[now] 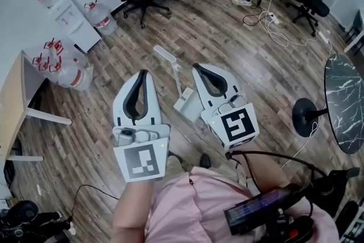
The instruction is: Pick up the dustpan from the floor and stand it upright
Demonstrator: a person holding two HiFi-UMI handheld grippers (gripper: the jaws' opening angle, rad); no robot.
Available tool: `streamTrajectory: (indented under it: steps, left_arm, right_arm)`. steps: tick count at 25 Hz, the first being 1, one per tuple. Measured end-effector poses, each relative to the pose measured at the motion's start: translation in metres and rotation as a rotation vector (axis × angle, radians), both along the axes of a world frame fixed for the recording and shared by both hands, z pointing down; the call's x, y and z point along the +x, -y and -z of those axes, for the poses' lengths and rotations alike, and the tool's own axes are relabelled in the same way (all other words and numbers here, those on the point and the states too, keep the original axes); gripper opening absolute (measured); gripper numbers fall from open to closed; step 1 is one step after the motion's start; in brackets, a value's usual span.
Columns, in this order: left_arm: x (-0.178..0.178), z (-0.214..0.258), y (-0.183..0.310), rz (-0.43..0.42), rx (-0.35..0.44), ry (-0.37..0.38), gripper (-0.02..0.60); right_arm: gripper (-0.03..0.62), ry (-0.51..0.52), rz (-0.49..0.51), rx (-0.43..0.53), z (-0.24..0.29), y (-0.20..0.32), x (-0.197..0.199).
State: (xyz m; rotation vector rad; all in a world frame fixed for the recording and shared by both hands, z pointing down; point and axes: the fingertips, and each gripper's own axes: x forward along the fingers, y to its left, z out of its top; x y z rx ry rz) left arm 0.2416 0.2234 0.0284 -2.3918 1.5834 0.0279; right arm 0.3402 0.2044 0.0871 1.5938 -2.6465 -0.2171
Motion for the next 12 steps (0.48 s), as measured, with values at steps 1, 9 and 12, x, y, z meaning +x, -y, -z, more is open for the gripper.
streamTrajectory:
  steps: [1,9,12]
  left_arm:
    - [0.002,0.001,-0.001,-0.002,0.002,-0.003,0.014]
    - [0.005,0.004,-0.003,-0.007,0.006,-0.007,0.014]
    - [0.006,0.004,-0.002,-0.011,0.002,-0.006,0.014]
  right_arm:
    - [0.000,0.001,0.002,0.007,0.003,-0.002,0.001]
    - [0.000,0.002,0.008,0.031,0.012,-0.006,0.000]
    - [0.000,0.004,0.007,0.032,0.014,-0.006,0.000]
